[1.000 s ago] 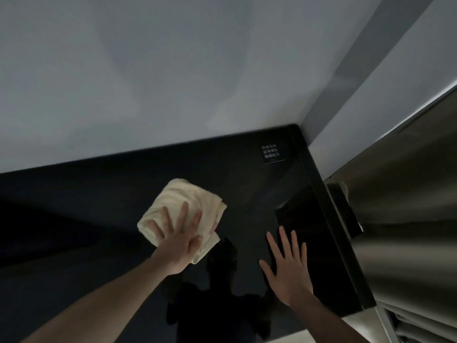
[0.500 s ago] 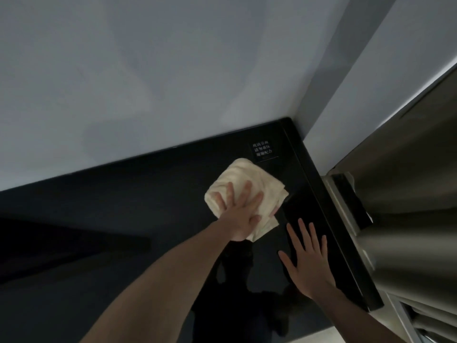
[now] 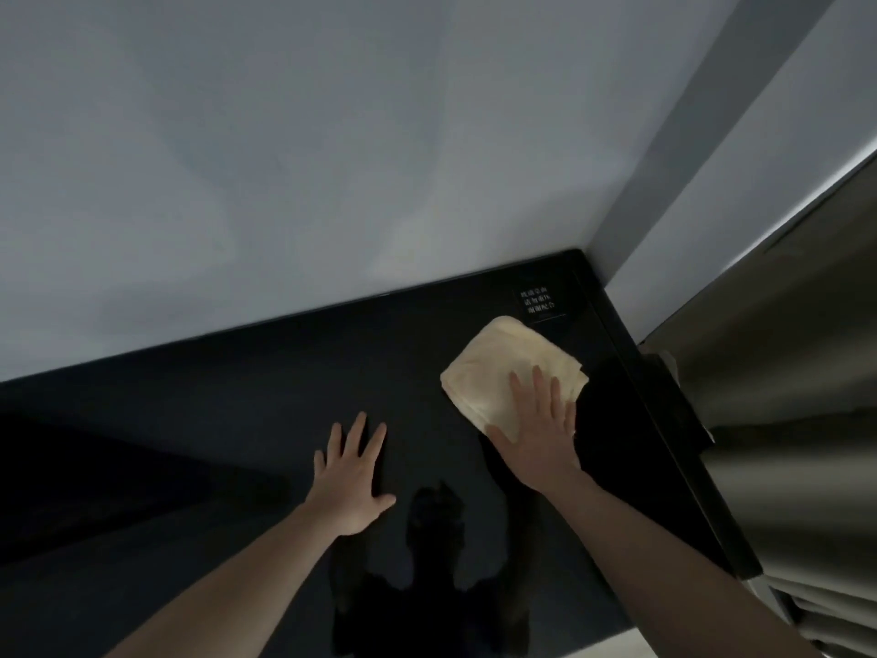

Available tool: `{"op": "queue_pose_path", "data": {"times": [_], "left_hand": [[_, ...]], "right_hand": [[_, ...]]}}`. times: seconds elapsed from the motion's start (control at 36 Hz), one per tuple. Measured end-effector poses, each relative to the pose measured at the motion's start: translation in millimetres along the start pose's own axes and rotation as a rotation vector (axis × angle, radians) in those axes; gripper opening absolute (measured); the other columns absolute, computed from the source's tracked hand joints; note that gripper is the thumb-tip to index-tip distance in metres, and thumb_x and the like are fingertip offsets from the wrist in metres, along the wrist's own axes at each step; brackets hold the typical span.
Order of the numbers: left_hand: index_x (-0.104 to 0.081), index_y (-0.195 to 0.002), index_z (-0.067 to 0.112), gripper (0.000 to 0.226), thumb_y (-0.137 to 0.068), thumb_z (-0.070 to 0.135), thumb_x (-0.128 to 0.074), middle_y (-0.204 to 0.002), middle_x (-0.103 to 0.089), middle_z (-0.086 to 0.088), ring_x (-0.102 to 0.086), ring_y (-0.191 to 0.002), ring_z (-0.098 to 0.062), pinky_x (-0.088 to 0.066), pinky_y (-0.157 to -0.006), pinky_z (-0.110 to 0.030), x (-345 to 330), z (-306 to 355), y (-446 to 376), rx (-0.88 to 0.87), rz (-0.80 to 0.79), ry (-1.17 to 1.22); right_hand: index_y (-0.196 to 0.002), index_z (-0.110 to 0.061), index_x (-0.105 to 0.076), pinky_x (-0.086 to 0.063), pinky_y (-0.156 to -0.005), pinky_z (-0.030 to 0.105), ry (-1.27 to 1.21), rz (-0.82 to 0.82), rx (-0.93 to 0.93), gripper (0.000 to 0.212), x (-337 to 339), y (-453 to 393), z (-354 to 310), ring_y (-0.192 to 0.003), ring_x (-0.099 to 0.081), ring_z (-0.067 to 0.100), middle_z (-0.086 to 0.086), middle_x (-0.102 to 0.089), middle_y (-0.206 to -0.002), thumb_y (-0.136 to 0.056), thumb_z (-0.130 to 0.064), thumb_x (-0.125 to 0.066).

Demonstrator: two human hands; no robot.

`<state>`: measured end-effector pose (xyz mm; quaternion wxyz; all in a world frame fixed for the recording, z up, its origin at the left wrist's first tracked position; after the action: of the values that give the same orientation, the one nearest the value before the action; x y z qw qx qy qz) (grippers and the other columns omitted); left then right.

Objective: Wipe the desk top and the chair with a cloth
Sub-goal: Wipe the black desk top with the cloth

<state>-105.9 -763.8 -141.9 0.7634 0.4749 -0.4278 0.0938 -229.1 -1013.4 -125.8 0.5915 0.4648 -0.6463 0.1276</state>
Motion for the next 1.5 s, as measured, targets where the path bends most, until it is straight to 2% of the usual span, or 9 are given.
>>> {"op": "queue_pose_path", "data": {"times": [0.22,0.47,0.64,0.78,0.86,1.06,1.25,1.36,1.5], "left_hand": [[0.018,-0.158,0.039,0.132,-0.076,0.034,-0.086,-0.163,0.033,0.004,0.021,-0.15,-0.045,-0.013,-0.119,-0.069,9,24,-19,0.153,-0.132,0.091],[0.023,-0.152,0.047,0.143,-0.071,0.019,-0.09,-0.157,0.042,0.011,0.022,-0.15,-0.045,-0.033,-0.115,-0.065,15,27,-26,0.226,-0.122,0.1],[0.03,-0.147,0.05,0.145,-0.071,0.016,-0.09,-0.153,0.046,0.014,0.024,-0.149,-0.046,-0.041,-0.111,-0.059,15,22,-27,0.255,-0.112,0.093],[0.03,-0.145,0.051,0.146,-0.071,0.018,-0.09,-0.152,0.047,0.014,0.025,-0.148,-0.046,-0.041,-0.112,-0.058,17,21,-25,0.256,-0.111,0.091],[0.028,-0.148,0.051,0.146,-0.07,0.019,-0.091,-0.153,0.046,0.015,0.026,-0.148,-0.045,-0.035,-0.115,-0.063,17,20,-23,0.249,-0.121,0.096],[0.019,-0.156,0.045,0.141,-0.07,0.026,-0.092,-0.158,0.039,0.013,0.026,-0.149,-0.044,-0.015,-0.119,-0.067,23,10,-14,0.196,-0.099,0.097],[-0.004,-0.162,0.035,0.114,-0.08,0.04,-0.083,-0.167,0.018,0.015,0.016,-0.155,-0.019,-0.035,-0.117,-0.047,10,-23,12,0.075,0.063,0.2],[0.0,-0.162,0.031,0.114,-0.082,0.043,-0.081,-0.168,0.017,0.01,0.01,-0.156,-0.018,-0.028,-0.122,-0.043,-1,-71,36,0.051,0.069,0.171],[0.012,-0.161,0.032,0.128,-0.076,0.056,-0.08,-0.166,0.026,0.004,0.016,-0.155,-0.03,-0.012,-0.124,-0.057,-6,-151,59,0.138,0.018,0.068]], "right_hand": [[-0.158,-0.043,0.023,0.009,-0.118,0.072,0.009,-0.204,-0.096,0.097,-10,-54,11,-0.153,0.027,0.043,0.004,0.038,-0.164,-0.093,-0.079,-0.04],[-0.16,-0.044,0.017,0.003,-0.121,0.07,0.192,-0.087,0.115,0.085,30,-76,85,-0.159,0.011,0.035,0.002,0.022,-0.171,-0.084,-0.079,0.001],[-0.156,-0.039,0.016,0.001,-0.121,0.068,0.179,-0.039,0.026,0.084,62,-98,153,-0.158,-0.002,0.041,0.009,0.008,-0.174,-0.082,-0.075,0.0],[-0.165,-0.032,-0.003,-0.008,-0.126,0.06,0.074,-0.039,-0.043,0.079,67,-110,174,-0.158,-0.002,0.042,0.011,0.004,-0.174,-0.103,-0.053,-0.047],[-0.165,-0.034,-0.01,-0.011,-0.125,0.061,0.034,-0.016,-0.126,0.078,60,-107,172,-0.157,-0.006,0.042,0.011,-0.002,-0.173,-0.102,-0.047,-0.053],[-0.162,-0.041,0.015,-0.001,-0.122,0.068,0.012,-0.062,-0.279,0.075,33,-82,117,-0.157,0.012,0.042,0.007,0.018,-0.172,-0.106,-0.057,-0.033],[-0.161,-0.043,0.015,0.006,-0.12,0.069,-0.019,-0.095,-0.242,0.073,-28,-22,-11,-0.155,0.02,0.042,0.007,0.028,-0.169,-0.106,-0.059,-0.029],[-0.158,-0.043,0.023,0.012,-0.12,0.069,-0.016,-0.141,-0.148,0.072,-67,15,-94,-0.153,0.025,0.043,0.007,0.037,-0.165,-0.106,-0.058,-0.025],[-0.158,-0.041,0.025,0.009,-0.122,0.067,0.05,-0.159,-0.095,0.072,-78,29,-115,-0.154,0.024,0.043,0.009,0.036,-0.165,-0.105,-0.063,-0.019]]}}
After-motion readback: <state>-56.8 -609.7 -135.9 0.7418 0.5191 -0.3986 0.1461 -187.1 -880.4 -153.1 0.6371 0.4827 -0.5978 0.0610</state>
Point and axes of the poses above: each hand's wrist, its own y-axis away from the middle knuckle, its own x-axis out of the back of the hand, z = x × y, the point moved 8 cm from there along -y, towards the middle knuckle
